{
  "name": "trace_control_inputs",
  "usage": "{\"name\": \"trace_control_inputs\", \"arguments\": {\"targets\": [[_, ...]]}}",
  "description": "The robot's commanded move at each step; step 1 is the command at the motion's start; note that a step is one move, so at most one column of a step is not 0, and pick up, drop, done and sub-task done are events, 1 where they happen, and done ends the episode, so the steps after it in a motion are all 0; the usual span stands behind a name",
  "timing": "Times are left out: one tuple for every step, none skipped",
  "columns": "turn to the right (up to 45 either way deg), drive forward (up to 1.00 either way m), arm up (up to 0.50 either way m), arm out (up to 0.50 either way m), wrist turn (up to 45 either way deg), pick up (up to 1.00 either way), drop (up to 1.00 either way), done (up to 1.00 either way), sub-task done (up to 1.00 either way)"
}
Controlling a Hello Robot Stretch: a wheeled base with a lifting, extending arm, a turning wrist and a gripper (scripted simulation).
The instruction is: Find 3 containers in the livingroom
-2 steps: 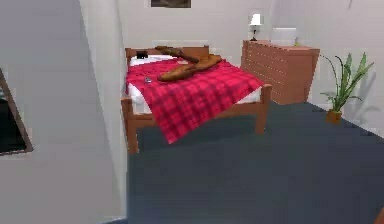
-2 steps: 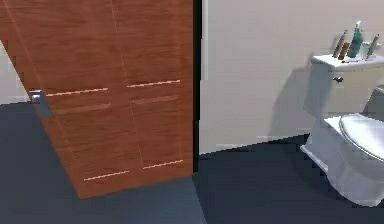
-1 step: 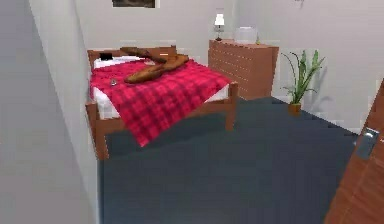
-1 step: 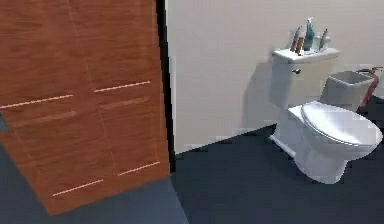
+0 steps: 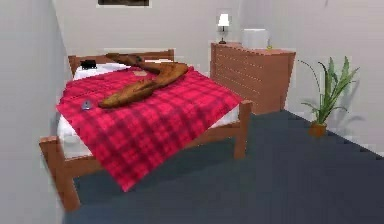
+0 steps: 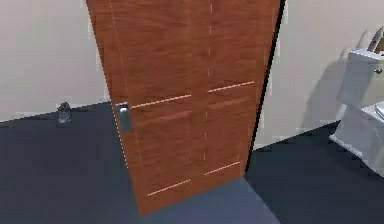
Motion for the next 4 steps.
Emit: {"name": "trace_control_inputs", "arguments": {"targets": [[27.0, 0.00, 0.00, 0.00, 0.0, 0.00, 0.00, 0.00, 0.00], [0.0, 0.70, 0.00, 0.00, 0.0, 0.00, 0.00, 0.00, 0.00], [36.0, 0.00, 0.00, 0.00, 0.0, 0.00, 0.00, 0.00, 0.00], [0.0, 0.15, 0.00, 0.00, 0.0, 0.00, 0.00, 0.00, 0.00]]}}
